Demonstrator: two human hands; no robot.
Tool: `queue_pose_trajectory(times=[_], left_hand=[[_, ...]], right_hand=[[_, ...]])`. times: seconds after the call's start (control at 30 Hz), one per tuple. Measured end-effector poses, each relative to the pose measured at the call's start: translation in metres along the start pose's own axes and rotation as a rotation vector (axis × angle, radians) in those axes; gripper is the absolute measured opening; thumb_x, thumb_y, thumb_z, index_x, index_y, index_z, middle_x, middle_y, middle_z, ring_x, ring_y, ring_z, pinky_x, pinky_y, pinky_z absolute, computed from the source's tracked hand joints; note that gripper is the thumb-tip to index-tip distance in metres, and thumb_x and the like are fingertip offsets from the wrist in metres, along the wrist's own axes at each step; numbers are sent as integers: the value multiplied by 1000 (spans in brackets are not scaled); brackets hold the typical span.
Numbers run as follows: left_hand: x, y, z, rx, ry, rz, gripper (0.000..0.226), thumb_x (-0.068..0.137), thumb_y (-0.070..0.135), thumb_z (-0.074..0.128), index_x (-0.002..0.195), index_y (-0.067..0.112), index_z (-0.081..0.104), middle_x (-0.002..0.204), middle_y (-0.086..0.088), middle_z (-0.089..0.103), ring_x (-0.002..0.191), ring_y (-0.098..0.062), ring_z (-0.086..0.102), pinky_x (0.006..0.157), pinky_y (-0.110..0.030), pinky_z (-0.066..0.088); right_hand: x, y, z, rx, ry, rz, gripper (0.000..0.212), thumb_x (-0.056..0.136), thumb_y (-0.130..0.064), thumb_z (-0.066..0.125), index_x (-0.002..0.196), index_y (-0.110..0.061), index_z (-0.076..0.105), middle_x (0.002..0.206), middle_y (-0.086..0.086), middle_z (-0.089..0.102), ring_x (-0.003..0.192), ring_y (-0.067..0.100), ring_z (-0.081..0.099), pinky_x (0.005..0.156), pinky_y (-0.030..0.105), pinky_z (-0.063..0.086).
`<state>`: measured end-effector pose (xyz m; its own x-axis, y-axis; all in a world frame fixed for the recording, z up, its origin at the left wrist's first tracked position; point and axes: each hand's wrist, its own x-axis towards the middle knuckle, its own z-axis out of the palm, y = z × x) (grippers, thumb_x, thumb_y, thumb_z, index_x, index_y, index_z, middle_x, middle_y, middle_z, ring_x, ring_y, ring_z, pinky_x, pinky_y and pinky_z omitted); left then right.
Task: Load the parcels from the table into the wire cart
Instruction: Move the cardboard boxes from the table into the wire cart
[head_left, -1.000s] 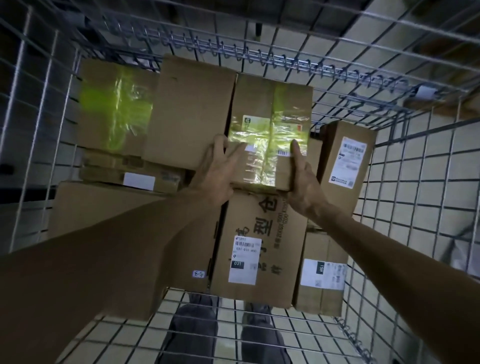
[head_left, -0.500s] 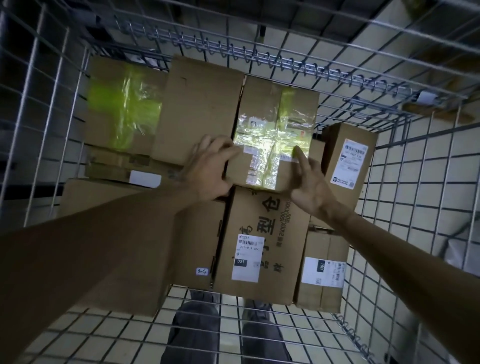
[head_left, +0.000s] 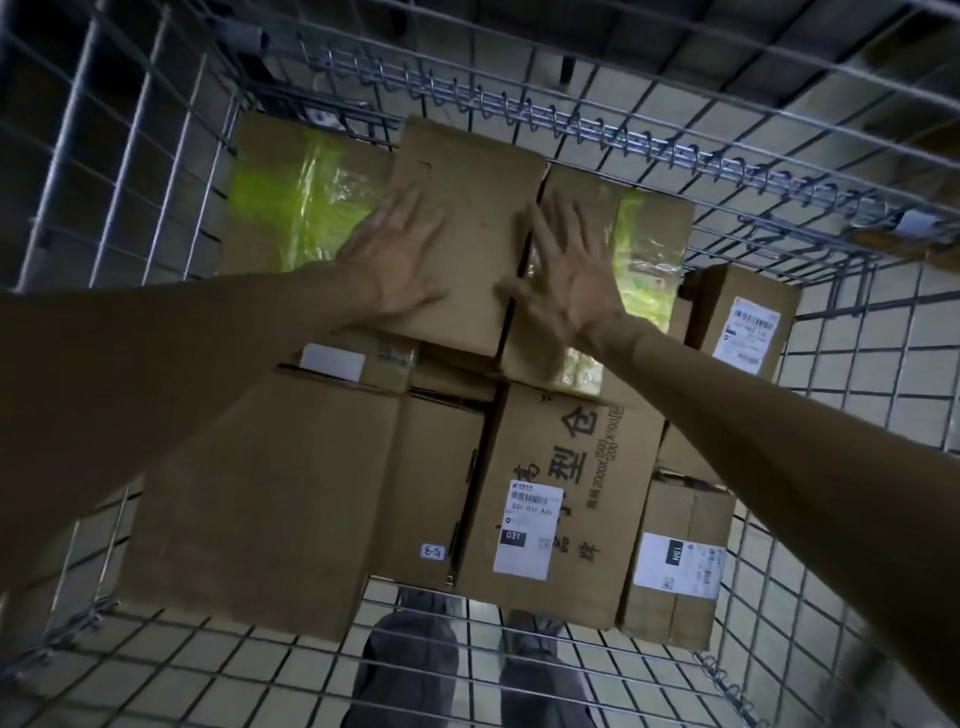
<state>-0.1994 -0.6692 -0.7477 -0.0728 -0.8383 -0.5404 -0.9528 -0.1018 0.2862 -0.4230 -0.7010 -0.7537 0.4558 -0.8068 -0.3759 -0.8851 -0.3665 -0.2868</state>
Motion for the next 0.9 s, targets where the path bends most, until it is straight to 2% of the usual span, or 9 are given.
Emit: queue_pose_trajectory(times=[0.23, 0.43, 0.63, 0.9], left_hand=[[19, -18, 9, 55, 18, 71, 96, 85, 62, 62, 157, 35, 5, 165, 2, -14, 151, -21, -12, 124, -42, 2], [25, -31, 25, 196, -1, 179, 99, 87, 72, 47, 156, 32, -11, 162, -4, -25, 148, -23, -24, 123, -49, 1], [28, -36, 28, 178, -53, 205, 98, 89, 72, 43, 154, 33, -19, 158, -2, -36, 144, -20, -35, 122, -47, -5], [34, -36, 29, 187, -75, 175, 97, 88, 72, 45, 153, 36, -18, 158, 1, -36, 145, -19, -33, 120, -47, -8]], right_hand=[[48, -18, 3, -134, -57, -50, 84, 97, -58, 38, 157, -17, -3, 164, 10, -13, 150, 27, -15, 122, 47, -2], [53, -21, 5, -236, -60, -45, 93, 92, -62, 45, 157, -15, -2, 164, 12, -11, 151, 29, -12, 122, 43, -3], [55, -10, 4, -216, -83, -87, 97, 90, -64, 48, 157, -16, -1, 164, 11, -13, 151, 27, -14, 120, 40, -5], [58, -6, 8, -269, -87, -97, 97, 90, -69, 43, 157, -16, -3, 164, 10, -14, 151, 26, -15, 121, 42, -2]])
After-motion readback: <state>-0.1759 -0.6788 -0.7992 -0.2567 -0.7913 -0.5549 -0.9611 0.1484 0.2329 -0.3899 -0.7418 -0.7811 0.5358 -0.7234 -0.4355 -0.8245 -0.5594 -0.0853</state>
